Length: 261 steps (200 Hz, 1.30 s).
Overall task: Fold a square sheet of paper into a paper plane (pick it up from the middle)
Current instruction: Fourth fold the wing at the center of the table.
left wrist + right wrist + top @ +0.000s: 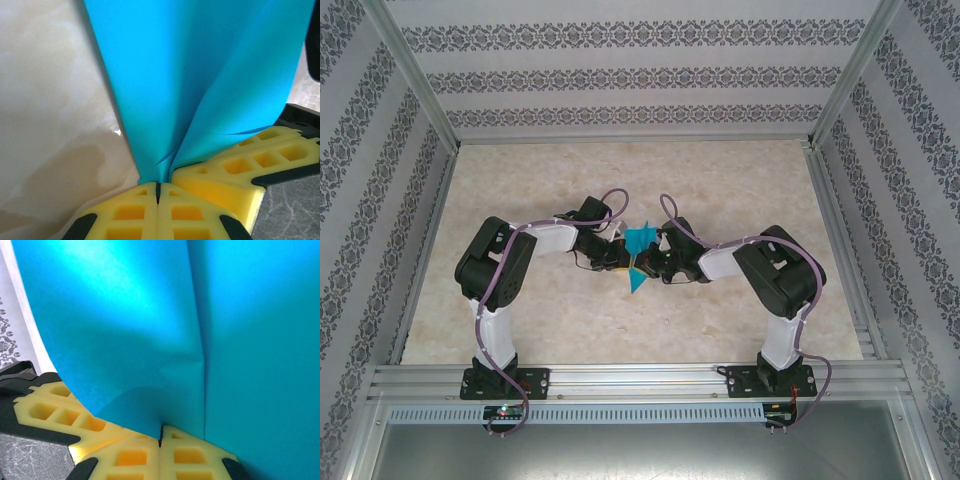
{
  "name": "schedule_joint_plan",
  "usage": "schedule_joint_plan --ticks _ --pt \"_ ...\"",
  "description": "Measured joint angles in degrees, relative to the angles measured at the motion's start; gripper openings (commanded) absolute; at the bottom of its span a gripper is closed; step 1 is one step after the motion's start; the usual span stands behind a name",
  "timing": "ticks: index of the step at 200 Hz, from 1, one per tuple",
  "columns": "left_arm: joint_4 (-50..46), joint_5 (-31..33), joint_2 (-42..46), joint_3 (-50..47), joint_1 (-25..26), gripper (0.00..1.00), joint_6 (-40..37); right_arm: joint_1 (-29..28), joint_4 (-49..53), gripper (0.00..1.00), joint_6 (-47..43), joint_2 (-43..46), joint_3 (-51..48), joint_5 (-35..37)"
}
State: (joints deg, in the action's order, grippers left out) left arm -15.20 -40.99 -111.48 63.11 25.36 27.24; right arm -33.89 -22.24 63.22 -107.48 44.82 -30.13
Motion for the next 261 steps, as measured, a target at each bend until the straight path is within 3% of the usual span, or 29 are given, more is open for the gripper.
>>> schedule_joint_plan --ticks 147,261 --pt "-1.8 1.1 1.8 0.0 -1.9 0.0 0.4 0.0 -1.6 0.04 -0.4 -0.7 0.1 -0.4" --pt "-2.0 -1.6 -0.6 0.8 -1.9 0.0 0.2 -0.1 -1.6 0.05 -0.6 -0.6 0.1 -0.4"
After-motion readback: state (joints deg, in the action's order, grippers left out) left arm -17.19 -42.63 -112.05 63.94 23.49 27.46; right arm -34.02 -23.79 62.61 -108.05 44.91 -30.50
